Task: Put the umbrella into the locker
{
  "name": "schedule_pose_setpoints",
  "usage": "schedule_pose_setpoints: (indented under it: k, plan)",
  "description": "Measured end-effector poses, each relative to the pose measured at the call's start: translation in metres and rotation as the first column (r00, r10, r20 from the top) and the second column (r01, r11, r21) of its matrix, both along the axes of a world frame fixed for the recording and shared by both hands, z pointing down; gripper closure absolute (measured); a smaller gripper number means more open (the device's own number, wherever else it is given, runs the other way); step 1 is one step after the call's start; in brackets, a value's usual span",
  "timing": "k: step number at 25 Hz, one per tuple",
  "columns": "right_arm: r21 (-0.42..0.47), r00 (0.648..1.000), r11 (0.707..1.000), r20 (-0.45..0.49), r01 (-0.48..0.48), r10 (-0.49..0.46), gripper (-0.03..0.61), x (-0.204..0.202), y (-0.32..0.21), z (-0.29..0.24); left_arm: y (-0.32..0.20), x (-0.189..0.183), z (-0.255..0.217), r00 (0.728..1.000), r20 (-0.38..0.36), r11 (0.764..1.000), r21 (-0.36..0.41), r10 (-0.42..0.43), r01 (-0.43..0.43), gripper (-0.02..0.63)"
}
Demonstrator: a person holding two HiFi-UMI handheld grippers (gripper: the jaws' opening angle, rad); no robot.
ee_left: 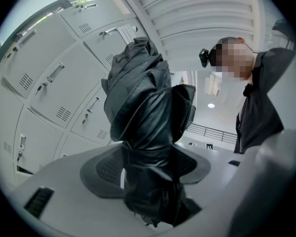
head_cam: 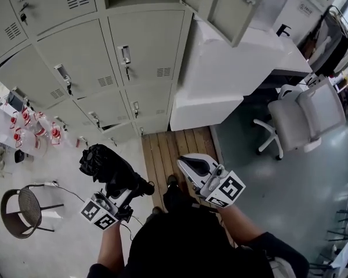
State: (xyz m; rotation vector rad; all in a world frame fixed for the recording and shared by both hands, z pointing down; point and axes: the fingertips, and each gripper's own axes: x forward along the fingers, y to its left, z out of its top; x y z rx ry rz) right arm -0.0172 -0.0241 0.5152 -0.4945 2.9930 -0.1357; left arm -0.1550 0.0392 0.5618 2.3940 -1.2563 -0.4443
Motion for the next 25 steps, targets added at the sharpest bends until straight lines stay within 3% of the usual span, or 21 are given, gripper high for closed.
schedule_pose_setpoints:
  k: [10, 14, 22, 25]
  plan:
    - [0.116, 0.996, 0.991, 0.043, 0.070, -0.076, 0.566, -0.015, -0.089, -0.054, -0.099, -0.010, -0.046, 0.997, 0.016, 0.997, 0.015, -0.072, 0.072, 0.330]
    - [0.134, 0.996, 0.989, 0.064, 0.055, -0.064, 0.566, -0.022, -0.124, -0.078, -0.123, -0.017, -0.069, 0.994, 0.035, 0.994, 0.024, -0.105, 0.105, 0.330]
    - [0.262, 0.986, 0.963, 0.138, 0.059, -0.098, 0.566, -0.029, -0.181, -0.139, -0.178, -0.020, -0.114, 0.988, 0.114, 0.992, 0.082, -0.105, 0.096, 0.330]
    - [0.298, 0.980, 0.951, 0.150, 0.078, -0.127, 0.566, -0.033, -0.191, -0.157, -0.197, -0.021, -0.128, 0.991, 0.095, 0.992, 0.095, -0.098, 0.089, 0.331]
